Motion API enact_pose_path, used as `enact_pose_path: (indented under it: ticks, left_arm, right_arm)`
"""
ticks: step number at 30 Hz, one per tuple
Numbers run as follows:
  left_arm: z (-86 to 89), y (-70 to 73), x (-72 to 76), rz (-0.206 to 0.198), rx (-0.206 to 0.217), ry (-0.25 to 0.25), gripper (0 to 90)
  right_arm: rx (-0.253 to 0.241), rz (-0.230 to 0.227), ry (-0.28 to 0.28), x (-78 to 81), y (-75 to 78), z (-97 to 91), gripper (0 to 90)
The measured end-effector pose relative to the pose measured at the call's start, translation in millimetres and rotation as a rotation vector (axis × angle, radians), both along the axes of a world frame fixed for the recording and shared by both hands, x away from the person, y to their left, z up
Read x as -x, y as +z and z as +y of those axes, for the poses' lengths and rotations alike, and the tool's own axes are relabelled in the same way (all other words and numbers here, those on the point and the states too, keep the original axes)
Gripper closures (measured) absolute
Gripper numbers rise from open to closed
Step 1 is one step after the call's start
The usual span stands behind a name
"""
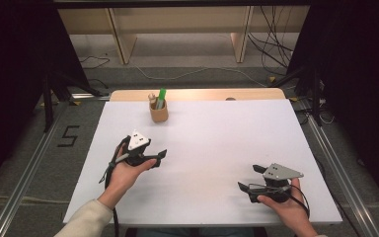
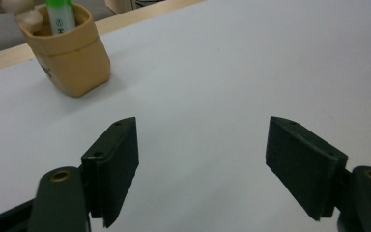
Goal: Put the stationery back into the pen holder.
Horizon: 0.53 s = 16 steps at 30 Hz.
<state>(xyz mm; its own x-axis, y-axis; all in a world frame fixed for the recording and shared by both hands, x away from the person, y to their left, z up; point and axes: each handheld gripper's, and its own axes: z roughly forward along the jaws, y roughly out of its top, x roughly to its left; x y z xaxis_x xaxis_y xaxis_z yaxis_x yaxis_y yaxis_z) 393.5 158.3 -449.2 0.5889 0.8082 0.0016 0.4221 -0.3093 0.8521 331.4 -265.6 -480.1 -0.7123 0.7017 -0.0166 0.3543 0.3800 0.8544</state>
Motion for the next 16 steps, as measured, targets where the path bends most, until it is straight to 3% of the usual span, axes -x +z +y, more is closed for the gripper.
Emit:
enact_pose_path:
  ticks: [11,16]
  left_arm:
    - [11.3,-17.3,32.5,0.017,-0.009,-0.025,26.9]
    - [3.8,-17.0,38.9,0.027,0.006,-0.059,25.6]
  right_arm:
    - [-0.005,-0.005,0.007,0.3,0.9,0.8,17.4]
    - [-0.007,-0.003,0.007,0.4,1.3,1.3,17.4]
